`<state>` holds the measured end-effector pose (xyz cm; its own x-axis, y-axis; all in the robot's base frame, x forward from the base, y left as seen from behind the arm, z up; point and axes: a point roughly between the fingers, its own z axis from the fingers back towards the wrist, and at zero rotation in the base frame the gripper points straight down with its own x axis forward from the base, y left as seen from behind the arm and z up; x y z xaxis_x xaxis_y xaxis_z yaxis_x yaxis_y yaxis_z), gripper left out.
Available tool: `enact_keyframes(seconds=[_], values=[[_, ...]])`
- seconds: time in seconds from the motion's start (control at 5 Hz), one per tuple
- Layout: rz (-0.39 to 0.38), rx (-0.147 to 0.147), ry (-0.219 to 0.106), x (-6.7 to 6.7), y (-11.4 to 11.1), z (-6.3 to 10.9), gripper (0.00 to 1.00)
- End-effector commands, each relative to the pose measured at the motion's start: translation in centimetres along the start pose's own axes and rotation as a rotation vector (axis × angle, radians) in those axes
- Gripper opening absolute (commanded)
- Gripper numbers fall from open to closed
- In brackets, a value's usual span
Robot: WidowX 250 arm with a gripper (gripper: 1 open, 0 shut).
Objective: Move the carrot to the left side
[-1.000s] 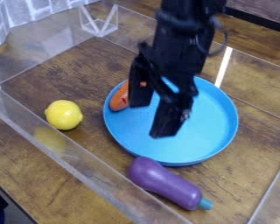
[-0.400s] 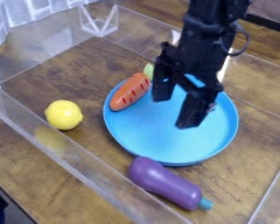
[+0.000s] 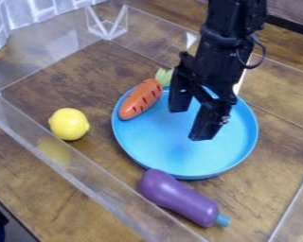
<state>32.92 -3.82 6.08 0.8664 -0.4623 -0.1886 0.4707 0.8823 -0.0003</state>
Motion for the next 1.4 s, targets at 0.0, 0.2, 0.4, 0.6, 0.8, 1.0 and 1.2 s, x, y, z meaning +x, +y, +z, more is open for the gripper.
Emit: enact_keyframes(seconds=[0.0, 0.2, 0.4, 0.6, 0.8, 1.0, 1.2], values=[[-0.004, 0.019, -0.051, 0.3, 1.8, 1.7, 1.0], [-0.018, 0.023, -0.045, 0.1, 3.2, 1.7, 1.0], [-0.035, 0.028, -0.035, -0.1, 4.6, 1.7, 1.0], [-0.037, 0.029, -0.03, 0.1, 4.9, 1.0, 1.0], [-0.038, 0.031, -0.025, 0.5, 4.8, 0.4, 1.0], [-0.044, 0.035, -0.021, 1.6, 4.8, 0.6, 1.0], [-0.051, 0.036, -0.014, 2.7, 4.8, 0.7, 1.0]])
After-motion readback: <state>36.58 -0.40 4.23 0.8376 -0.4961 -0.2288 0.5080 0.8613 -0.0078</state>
